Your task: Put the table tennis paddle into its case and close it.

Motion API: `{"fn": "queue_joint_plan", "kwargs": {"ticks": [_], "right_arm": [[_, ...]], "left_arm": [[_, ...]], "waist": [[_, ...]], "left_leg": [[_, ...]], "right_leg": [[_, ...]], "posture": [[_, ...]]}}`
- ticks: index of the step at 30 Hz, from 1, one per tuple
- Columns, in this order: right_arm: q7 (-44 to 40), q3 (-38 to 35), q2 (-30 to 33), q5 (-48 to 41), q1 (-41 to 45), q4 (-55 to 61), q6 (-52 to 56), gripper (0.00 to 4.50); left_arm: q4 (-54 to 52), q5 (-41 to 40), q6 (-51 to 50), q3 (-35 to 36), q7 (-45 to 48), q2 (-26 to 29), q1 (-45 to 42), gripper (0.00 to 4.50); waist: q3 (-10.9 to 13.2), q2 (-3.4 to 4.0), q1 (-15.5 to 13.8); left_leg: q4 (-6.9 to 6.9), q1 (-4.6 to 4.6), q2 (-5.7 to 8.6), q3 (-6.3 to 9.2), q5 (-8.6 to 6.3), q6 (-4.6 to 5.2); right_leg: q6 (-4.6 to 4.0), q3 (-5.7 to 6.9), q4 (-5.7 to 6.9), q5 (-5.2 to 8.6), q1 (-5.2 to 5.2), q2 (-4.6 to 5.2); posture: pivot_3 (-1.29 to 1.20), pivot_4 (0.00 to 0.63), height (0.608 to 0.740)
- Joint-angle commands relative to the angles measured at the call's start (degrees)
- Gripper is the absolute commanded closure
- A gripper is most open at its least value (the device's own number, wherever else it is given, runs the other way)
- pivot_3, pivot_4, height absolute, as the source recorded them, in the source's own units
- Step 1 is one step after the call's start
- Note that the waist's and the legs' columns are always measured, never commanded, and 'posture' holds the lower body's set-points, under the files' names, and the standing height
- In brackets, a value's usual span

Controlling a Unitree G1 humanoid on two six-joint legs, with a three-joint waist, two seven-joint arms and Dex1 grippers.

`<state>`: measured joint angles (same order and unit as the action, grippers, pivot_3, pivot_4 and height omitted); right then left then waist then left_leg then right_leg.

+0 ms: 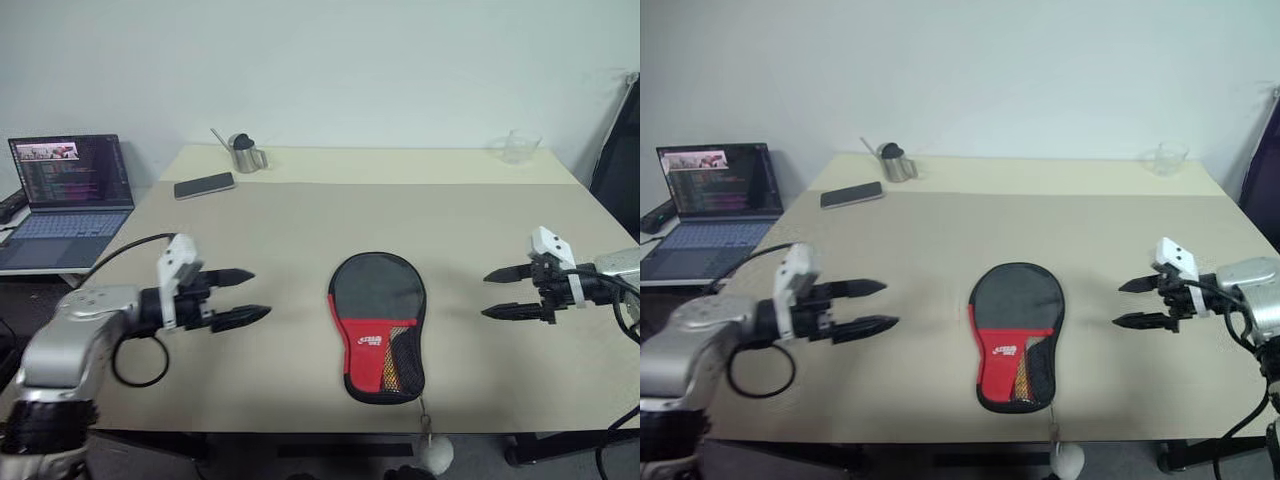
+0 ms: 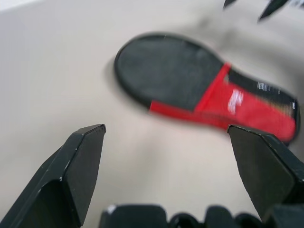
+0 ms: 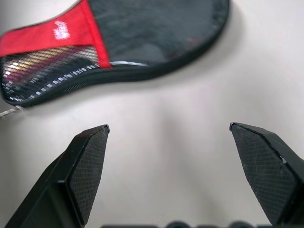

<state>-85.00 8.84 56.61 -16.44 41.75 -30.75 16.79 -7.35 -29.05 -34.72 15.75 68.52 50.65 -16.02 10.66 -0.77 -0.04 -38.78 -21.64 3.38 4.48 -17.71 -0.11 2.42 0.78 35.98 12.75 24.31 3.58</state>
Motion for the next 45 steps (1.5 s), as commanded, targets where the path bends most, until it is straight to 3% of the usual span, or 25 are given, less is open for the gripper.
{"fn": "queue_joint_plan", "kwargs": {"ticks": [1,8,13,18,27,37,42,45], "right_arm": [[-4.17,-1.40,0.99,0.26,2.03,1.16,-0.43,0.02],[-4.63,-1.11,2.19,0.61,1.07,8.87,0.89,0.02],[-3.83,-2.32,1.97,-1.86,-1.55,16.36,3.13,0.02],[-1.40,-2.65,-0.66,-2.04,-2.02,20.21,2.60,0.02],[0.69,-2.80,-4.84,-0.77,-2.10,18.81,1.20,0.02],[-2.27,-1.48,-2.53,1.79,1.24,13.86,1.47,0.02],[-2.48,-1.85,-2.29,1.47,1.48,14.66,3.01,0.02],[-3.82,-1.30,-1.78,1.49,1.57,14.93,3.25,0.02]], "left_arm": [[-1.95,-1.47,1.23,7.00,1.66,4.46,3.89,0.00],[-3.16,-2.01,1.39,15.80,2.58,7.97,11.96,0.00],[-6.52,-2.98,0.80,15.97,0.16,6.30,15.50,0.00],[-3.26,-1.50,2.82,12.77,-2.15,6.08,12.74,0.00],[-3.85,-1.94,2.17,14.57,-2.83,8.11,14.54,0.00],[-6.89,-3.69,2.77,13.81,-6.27,3.09,17.12,0.00],[-2.16,-2.15,4.29,10.64,-6.14,4.13,11.60,0.00],[-3.10,-3.87,3.41,13.33,-4.48,5.39,12.61,0.00]], "waist": [[0.01,0.02,0.13],[0.09,0.16,0.15],[0.10,0.17,0.00],[0.09,0.16,0.06],[0.10,0.17,0.14],[0.09,0.17,0.14],[0.09,0.16,0.10],[0.09,0.16,0.22]], "left_leg": [[0.00,0.00,-0.01,0.00,0.00,0.00],[0.02,-0.05,-0.02,-0.02,-0.01,-0.01],[0.00,-0.06,-0.02,-0.02,-0.01,-0.01],[-0.01,-0.07,-0.02,-0.01,-0.01,-0.01],[-0.02,-0.07,-0.03,-0.05,-0.01,-0.01],[-0.05,-0.06,-0.03,-0.06,-0.01,-0.02],[-0.09,-0.06,-0.03,-0.06,-0.01,-0.02],[-0.10,-0.05,-0.03,-0.09,-0.01,-0.02]], "right_leg": [[-0.02,0.00,0.01,0.01,0.02,0.00],[-0.06,-0.01,0.04,0.02,0.09,0.00],[-0.06,-0.01,0.04,0.02,0.09,0.01],[-0.09,0.00,0.07,-0.01,0.09,0.01],[-0.11,-0.02,0.10,-0.02,0.13,0.01],[-0.13,-0.03,0.14,-0.03,0.12,0.01],[-0.14,0.00,0.17,-0.04,0.12,0.00],[-0.15,-0.04,0.20,-0.05,0.12,0.00]], "posture": [[0.00,0.150,0.740],[0.00,0.150,0.740],[0.00,0.150,0.740],[0.00,0.150,0.740],[0.00,0.150,0.740],[0.00,0.150,0.740],[0.00,0.150,0.740],[0.00,0.150,0.740]]}}
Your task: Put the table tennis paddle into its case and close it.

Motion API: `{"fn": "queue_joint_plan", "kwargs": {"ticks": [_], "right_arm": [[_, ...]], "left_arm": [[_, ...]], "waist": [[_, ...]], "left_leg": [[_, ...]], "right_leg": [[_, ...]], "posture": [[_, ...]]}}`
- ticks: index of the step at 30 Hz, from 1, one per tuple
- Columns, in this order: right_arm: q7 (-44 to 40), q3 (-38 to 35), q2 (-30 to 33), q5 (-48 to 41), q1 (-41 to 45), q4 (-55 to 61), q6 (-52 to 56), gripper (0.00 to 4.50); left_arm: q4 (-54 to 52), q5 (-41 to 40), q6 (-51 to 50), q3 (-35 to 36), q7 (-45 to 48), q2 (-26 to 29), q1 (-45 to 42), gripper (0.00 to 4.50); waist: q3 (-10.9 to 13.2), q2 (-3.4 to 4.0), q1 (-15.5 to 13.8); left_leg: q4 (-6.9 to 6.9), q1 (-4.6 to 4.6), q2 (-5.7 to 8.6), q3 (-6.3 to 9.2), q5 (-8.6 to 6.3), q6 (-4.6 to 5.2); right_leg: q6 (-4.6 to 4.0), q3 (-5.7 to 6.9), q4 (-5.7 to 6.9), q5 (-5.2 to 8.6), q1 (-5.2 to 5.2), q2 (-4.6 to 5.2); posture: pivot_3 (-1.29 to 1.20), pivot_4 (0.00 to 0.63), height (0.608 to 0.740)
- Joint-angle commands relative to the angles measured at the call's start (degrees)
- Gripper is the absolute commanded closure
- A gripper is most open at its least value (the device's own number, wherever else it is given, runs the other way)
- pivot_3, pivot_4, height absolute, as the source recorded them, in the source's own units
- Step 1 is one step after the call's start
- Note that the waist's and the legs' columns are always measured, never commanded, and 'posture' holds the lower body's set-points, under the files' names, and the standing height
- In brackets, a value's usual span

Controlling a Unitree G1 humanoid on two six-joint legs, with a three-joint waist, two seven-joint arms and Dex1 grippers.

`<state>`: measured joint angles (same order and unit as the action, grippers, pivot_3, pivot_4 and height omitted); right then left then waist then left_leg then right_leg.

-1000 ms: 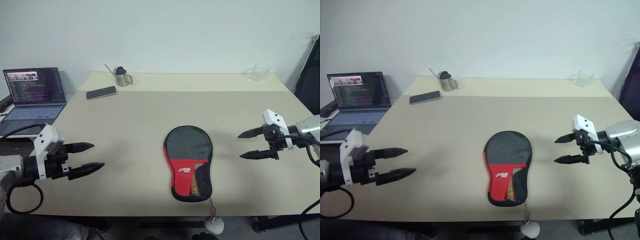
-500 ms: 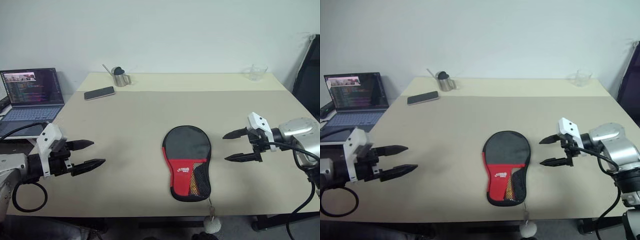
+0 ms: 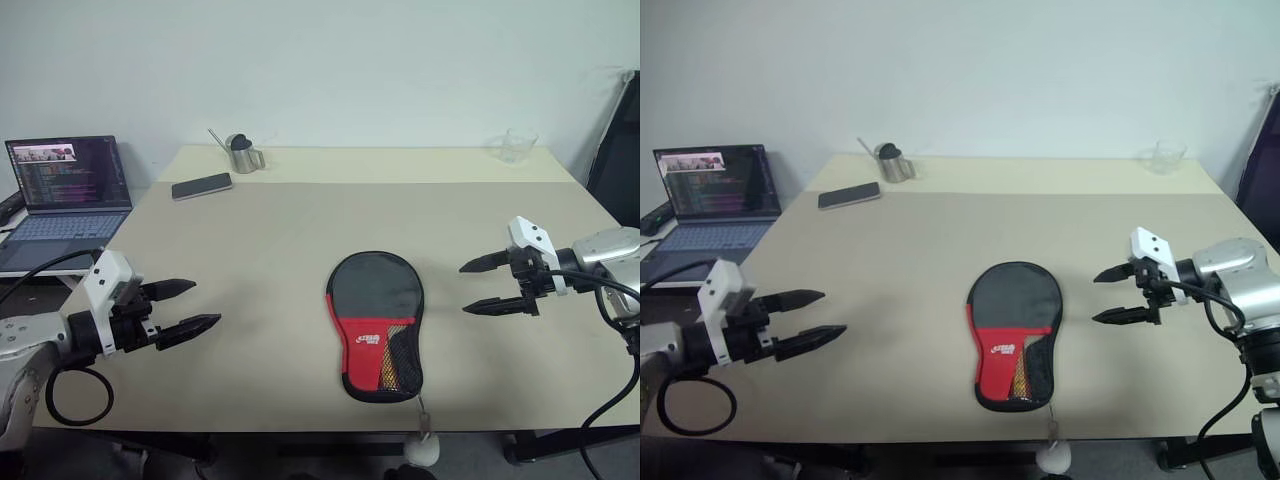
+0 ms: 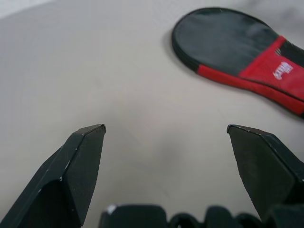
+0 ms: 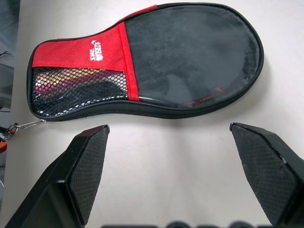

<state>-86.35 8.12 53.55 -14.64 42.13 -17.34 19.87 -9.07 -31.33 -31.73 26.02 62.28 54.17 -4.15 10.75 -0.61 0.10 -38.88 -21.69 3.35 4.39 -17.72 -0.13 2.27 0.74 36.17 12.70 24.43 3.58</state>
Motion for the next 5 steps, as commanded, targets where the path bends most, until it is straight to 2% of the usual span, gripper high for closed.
{"fn": "queue_joint_plan", "kwargs": {"ticks": [1,5], "right_arm": [[-2.50,-0.45,1.43,0.12,1.04,1.33,-0.33,0.02],[-2.04,-0.93,0.43,-0.59,0.57,1.77,-0.46,0.02]], "left_arm": [[-1.32,-1.48,0.56,3.80,2.16,2.29,1.48,0.00],[-0.48,-0.22,1.53,4.49,1.71,2.70,2.49,0.00]], "waist": [[0.00,0.00,0.19],[0.01,0.01,0.31]], "left_leg": [[0.00,-0.01,0.00,-0.01,0.00,0.00],[0.04,-0.01,-0.03,-0.08,0.00,0.00]], "right_leg": [[0.00,-0.02,-0.01,0.00,0.02,0.00],[0.00,-0.06,0.01,0.00,0.11,-0.01]], "posture": [[0.00,0.150,0.740],[0.00,0.150,0.740]]}}
